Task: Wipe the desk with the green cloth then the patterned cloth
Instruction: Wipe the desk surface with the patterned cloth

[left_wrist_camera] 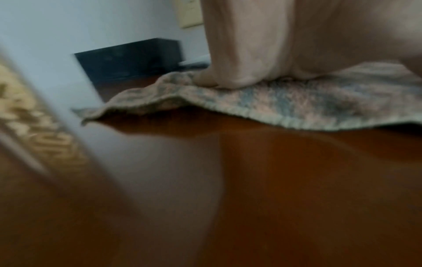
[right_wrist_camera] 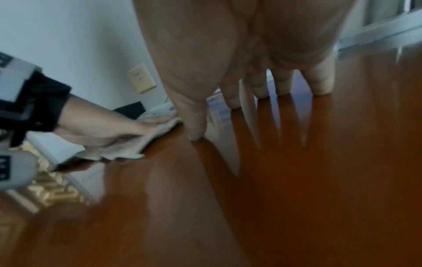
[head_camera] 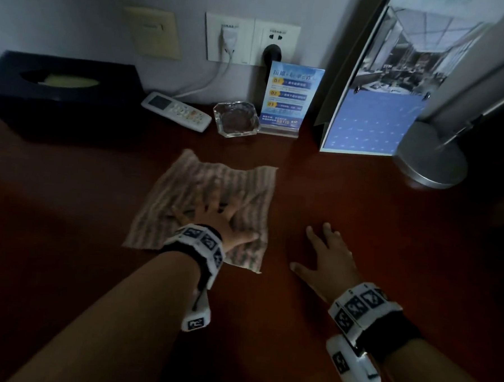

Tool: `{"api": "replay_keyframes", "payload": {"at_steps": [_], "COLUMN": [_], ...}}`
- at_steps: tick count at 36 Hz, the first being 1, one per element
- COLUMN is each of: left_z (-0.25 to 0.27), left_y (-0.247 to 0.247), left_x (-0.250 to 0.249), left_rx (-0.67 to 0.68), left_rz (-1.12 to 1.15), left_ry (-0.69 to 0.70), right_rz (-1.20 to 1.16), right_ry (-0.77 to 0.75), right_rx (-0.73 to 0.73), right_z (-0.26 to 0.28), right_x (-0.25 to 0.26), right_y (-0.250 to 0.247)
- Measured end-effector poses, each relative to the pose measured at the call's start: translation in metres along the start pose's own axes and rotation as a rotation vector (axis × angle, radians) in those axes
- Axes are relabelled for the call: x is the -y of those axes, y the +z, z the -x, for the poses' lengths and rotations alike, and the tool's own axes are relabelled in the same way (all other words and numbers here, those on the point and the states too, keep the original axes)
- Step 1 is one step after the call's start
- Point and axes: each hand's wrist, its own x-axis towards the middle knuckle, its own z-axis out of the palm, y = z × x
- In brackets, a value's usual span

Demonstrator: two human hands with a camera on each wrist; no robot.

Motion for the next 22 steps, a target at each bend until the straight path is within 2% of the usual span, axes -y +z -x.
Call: {"api": "replay_keyframes", "payload": {"at_steps": [4, 9, 16, 22], "left_z": [0.005, 0.01, 0.025, 0.033], "left_y": [-0.004, 0.002, 0.023, 0.036], "left_x": [0.032, 0.022, -0.019, 0.004], "left_rx": [-0.015, -0.028, 0.017, 0.046], "left_rz": [0.043, -0.007, -0.116, -0.125], "left_ry": [-0.08, -0.083, 0.102, 0.217], "right_rz": [0.003, 0.018, 0.065, 0.132], "right_ry": [0.002, 0.009, 0.013, 0.046], "right_rx": [0.017, 0.016, 0.027, 0.061], "right_z": [0.002, 0.002, 0.0, 0.002], "right_x": [0.002, 0.002, 0.001, 0.005], "right_y": [-0.002, -0.001, 0.002, 0.007]}}
